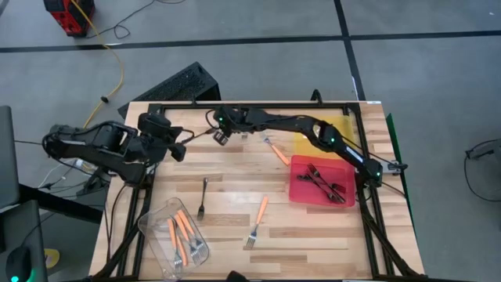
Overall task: Sort silverware by color (type)
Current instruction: Move the black forks to the center of the table
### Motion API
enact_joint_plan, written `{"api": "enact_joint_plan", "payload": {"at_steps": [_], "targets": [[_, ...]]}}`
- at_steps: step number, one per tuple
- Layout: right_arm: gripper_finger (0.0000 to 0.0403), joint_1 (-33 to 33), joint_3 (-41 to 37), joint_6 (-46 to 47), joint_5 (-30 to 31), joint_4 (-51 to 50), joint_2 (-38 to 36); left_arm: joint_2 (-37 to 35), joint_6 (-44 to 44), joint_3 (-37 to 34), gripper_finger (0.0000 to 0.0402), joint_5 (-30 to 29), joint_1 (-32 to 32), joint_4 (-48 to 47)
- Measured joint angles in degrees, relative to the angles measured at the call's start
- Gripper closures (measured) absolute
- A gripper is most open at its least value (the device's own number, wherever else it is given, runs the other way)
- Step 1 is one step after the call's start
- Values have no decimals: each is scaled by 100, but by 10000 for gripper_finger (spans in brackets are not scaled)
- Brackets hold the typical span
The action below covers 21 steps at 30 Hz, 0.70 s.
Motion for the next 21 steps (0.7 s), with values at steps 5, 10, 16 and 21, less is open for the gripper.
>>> {"api": "enact_joint_plan", "payload": {"at_steps": [5,10,16,21], "targets": [[382,70,347,-457,-278,-1053,-197,81,375,-404,401,559,1308,-47],[377,300,551,-847,-272,-2277,-723,4,1364,-906,402,1690,3143,709],[389,728,543,-1183,-108,-3425,-1769,567,2256,-1241,401,2596,4876,1173],[374,1157,551,-1035,589,-3743,-2737,1424,2624,-1258,401,3595,5769,1336]]}}
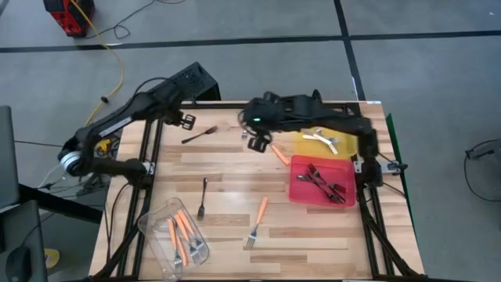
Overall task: Sort silverware by color (type)
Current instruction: Move the black forks to the center of the table
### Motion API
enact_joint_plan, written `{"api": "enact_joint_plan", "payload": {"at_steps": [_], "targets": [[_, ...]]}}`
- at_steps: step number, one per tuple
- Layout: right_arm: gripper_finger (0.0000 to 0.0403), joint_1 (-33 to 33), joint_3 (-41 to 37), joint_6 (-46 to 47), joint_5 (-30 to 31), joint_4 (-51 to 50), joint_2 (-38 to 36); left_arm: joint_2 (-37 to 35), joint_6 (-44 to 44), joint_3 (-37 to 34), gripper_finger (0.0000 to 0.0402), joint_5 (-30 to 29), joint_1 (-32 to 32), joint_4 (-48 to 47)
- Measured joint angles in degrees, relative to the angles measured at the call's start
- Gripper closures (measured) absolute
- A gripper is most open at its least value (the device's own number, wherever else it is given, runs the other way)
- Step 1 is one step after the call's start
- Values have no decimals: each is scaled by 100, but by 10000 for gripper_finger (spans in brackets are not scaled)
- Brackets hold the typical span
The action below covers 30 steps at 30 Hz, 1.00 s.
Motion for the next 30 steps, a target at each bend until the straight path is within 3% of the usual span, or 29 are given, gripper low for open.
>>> {"api": "enact_joint_plan", "payload": {"at_steps": [5,13,22,30], "targets": [[386,405,-3,194,542,-153,-771,998,-179,-4,401,265,321,-41],[372,1004,-14,380,1211,-529,-1363,1722,-824,-4,401,275,-152,-95],[381,1340,-25,421,1573,-998,-1355,2265,-2020,-2,401,285,-577,1057],[375,1352,-57,456,1586,-1182,-1275,2401,-3112,-2,401,-255,-743,1975]]}}
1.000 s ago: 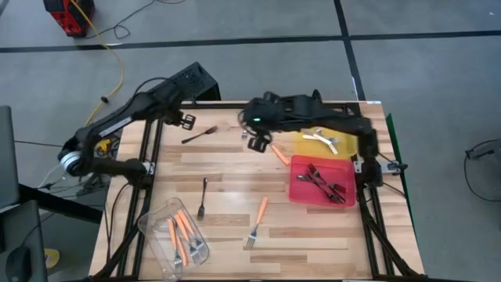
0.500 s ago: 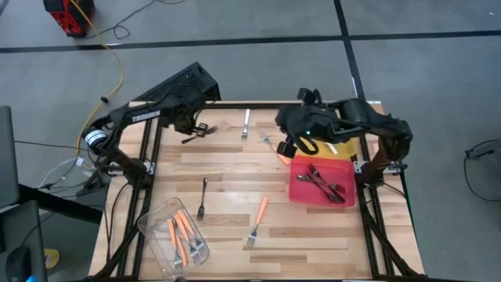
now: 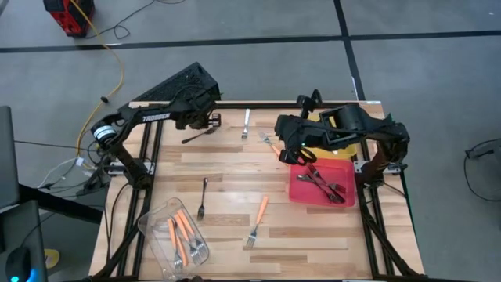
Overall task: Sort silverware by color (type)
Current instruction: Move the black forks to the center of the table
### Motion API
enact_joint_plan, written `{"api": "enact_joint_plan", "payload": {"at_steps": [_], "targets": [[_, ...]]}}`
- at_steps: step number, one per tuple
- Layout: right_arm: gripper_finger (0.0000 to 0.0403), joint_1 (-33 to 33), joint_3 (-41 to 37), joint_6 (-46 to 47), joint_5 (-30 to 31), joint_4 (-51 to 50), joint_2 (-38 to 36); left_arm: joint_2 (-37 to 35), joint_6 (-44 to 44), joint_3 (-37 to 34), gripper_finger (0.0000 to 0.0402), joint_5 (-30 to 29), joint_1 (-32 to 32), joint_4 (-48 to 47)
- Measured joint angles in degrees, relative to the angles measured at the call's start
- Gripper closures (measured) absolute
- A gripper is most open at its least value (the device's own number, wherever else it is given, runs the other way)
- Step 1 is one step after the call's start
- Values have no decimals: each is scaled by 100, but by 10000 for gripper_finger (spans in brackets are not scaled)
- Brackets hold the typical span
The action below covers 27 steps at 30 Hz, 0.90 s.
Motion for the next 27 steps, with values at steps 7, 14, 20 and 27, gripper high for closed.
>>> {"api": "enact_joint_plan", "payload": {"at_steps": [7,14,20,27], "targets": [[378,104,2,8,-1,-95,12,-2,-936,-661,401,-57,-232,1320],[371,174,2,71,-2,-83,12,-35,-1872,-1462,401,-497,-352,2646],[383,180,2,165,-17,-169,12,-35,-2034,-1493,401,-1197,-456,2665],[366,205,2,279,-23,-222,12,-13,-2094,-1493,401,-1066,-263,2398]]}}
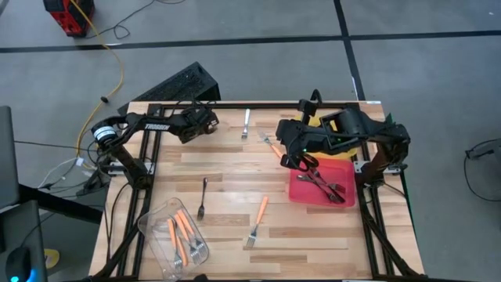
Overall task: Sort silverware by color (type)
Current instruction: Move the black forks to the center of the table
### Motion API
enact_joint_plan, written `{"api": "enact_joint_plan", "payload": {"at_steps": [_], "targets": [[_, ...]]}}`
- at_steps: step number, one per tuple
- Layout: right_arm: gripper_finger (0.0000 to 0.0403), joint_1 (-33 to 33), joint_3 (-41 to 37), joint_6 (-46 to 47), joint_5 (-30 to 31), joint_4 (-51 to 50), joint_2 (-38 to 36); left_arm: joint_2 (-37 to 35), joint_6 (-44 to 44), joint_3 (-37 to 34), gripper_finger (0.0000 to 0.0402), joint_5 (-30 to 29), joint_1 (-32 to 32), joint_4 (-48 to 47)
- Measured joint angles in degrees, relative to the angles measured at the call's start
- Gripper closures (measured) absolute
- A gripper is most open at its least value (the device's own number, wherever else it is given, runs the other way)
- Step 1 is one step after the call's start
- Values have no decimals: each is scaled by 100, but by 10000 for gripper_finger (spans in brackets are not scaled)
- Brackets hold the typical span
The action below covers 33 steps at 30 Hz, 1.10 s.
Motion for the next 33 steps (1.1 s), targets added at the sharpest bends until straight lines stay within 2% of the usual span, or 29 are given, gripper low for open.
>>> {"api": "enact_joint_plan", "payload": {"at_steps": [5,11,16,24,28,30,33], "targets": [[375,52,0,0,-4,-7,0,0,7,-40,401,6,-25,-419],[379,179,2,28,-5,-7,0,-6,26,-294,401,169,-74,-330],[368,303,2,33,-5,23,0,-7,261,-373,402,163,-384,-98],[380,346,4,48,-6,126,0,-2,481,-376,402,929,-1691,507],[375,325,4,123,-5,126,0,12,622,-392,401,1347,-2430,1492],[370,288,4,183,-5,126,0,-3,843,-318,401,1384,-2767,2037],[367,295,4,198,-6,126,0,-95,1138,-31,402,951,-3181,1683]]}}
